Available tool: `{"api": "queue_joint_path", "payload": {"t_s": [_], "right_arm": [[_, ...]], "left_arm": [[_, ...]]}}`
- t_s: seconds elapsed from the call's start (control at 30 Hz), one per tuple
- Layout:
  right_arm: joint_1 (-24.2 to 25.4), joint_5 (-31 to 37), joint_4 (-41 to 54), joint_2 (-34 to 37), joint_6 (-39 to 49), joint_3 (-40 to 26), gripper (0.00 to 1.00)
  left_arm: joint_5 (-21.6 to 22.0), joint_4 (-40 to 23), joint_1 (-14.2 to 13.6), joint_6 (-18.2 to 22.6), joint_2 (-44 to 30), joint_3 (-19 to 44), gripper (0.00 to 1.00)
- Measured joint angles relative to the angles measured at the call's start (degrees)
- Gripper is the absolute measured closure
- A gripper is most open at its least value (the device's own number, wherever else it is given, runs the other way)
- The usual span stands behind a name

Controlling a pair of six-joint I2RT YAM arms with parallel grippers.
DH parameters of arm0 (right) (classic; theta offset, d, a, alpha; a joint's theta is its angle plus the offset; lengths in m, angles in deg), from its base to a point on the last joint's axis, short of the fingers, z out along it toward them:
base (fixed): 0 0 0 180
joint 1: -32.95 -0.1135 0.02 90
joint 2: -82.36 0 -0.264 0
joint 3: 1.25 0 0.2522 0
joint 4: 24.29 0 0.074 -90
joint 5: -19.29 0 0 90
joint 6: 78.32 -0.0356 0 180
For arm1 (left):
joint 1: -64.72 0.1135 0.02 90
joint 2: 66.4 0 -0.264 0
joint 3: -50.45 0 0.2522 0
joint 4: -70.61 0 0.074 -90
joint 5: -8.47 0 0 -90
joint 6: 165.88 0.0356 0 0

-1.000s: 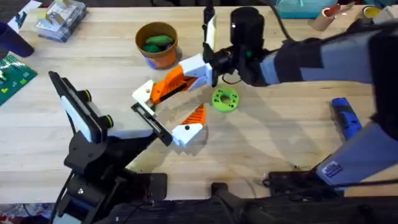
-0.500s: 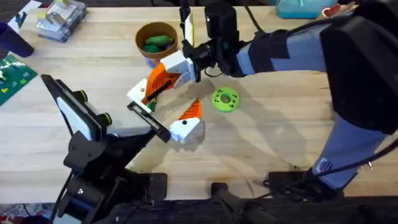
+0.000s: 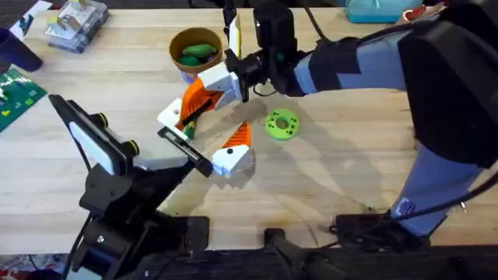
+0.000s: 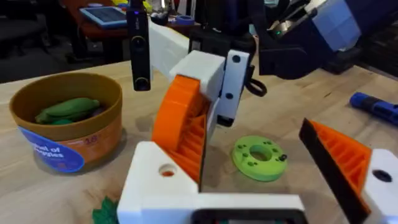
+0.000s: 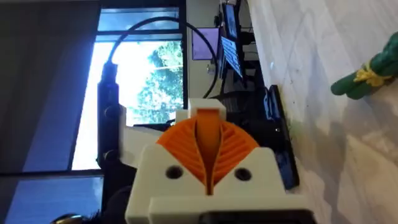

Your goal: Pick up the gripper from the table and insert it into the empty holder that is missing its gripper. Then pick up a screw, insert it into the mounting hole, and use the screwdriver to tighten it. Finally, clean up the table by picking up the vegetable and placing it into the bucket.

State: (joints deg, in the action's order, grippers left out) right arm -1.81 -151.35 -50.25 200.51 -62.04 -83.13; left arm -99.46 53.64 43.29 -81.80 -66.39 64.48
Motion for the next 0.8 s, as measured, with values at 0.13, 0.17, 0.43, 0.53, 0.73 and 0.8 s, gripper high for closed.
{"api": "queue_joint_path", "payload": {"t_s": [0.13, 0.17, 0.43, 0.53, 0.73, 0.8], "right_arm": [[-0.1, 0.0, -1.2, 0.0, 0.0, 0.0, 0.989], [-0.1, 0.0, -1.4, 0.1, -0.2, 0.0, 0.974], [-0.7, 0.5, -1.7, 0.1, -1.0, 0.0, 0.645], [-2.2, 0.4, -1.9, 0.1, -1.3, -0.2, 0.516], [-3.6, 0.4, -1.9, 0.1, -1.3, -0.3, 0.183], [-3.4, 0.5, -2.0, 0.1, -1.3, -0.3, 0.110]], "left_arm": [[0.1, 0.1, 0.0, 0.2, 0.0, 0.0, 0.010], [0.1, 0.1, 0.0, 0.3, 0.0, 0.0, 0.010], [-0.6, 0.0, -0.1, 0.3, 0.0, 0.0, 0.010], [-3.2, 0.0, -0.7, 0.2, 0.0, 0.0, 0.010], [-5.0, 0.1, -0.8, 0.2, 0.0, 0.0, 0.010], [-5.1, 0.1, -0.8, 0.2, 0.0, 0.0, 0.010]]}}
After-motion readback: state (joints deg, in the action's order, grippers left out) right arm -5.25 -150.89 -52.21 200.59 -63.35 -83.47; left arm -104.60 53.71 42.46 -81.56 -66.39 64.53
